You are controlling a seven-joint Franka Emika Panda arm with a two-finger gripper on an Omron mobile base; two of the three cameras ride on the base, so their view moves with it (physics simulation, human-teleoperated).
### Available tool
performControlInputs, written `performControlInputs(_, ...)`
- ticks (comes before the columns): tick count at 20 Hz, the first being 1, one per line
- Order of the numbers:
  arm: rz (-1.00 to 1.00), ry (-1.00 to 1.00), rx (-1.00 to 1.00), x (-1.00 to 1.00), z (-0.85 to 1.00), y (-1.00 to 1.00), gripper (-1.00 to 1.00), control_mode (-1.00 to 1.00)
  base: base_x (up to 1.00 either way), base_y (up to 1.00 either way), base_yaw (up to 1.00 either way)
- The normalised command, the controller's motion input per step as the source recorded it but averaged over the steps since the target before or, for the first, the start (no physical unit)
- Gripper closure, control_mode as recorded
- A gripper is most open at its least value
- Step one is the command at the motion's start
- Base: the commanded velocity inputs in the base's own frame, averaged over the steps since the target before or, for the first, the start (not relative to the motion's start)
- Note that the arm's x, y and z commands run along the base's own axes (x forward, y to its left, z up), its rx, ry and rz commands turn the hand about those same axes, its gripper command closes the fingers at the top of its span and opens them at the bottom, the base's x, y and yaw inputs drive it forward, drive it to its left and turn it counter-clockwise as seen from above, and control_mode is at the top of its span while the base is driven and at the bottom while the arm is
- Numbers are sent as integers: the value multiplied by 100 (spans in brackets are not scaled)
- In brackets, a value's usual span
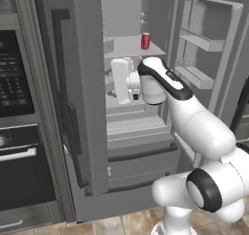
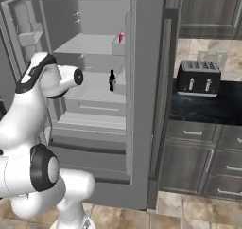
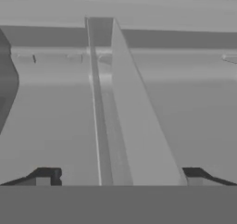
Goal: Open the fridge, grab two sodas, and place both sodas inside the bowl with ice on the dining counter.
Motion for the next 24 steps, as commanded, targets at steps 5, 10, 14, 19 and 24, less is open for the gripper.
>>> performControlInputs(5,10,0,0,-33,-10,100,-100,-100,0,0,0)
performControlInputs(10,10,0,0,-38,-10,100,-100,-100,0,0,0)
performControlInputs(14,7,1,0,-10,-1,100,-100,-100,0,0,0)
performControlInputs(19,1,7,0,15,0,96,-100,-100,0,0,0)
performControlInputs(24,0,3,-2,8,1,81,-100,-100,0,0,0)
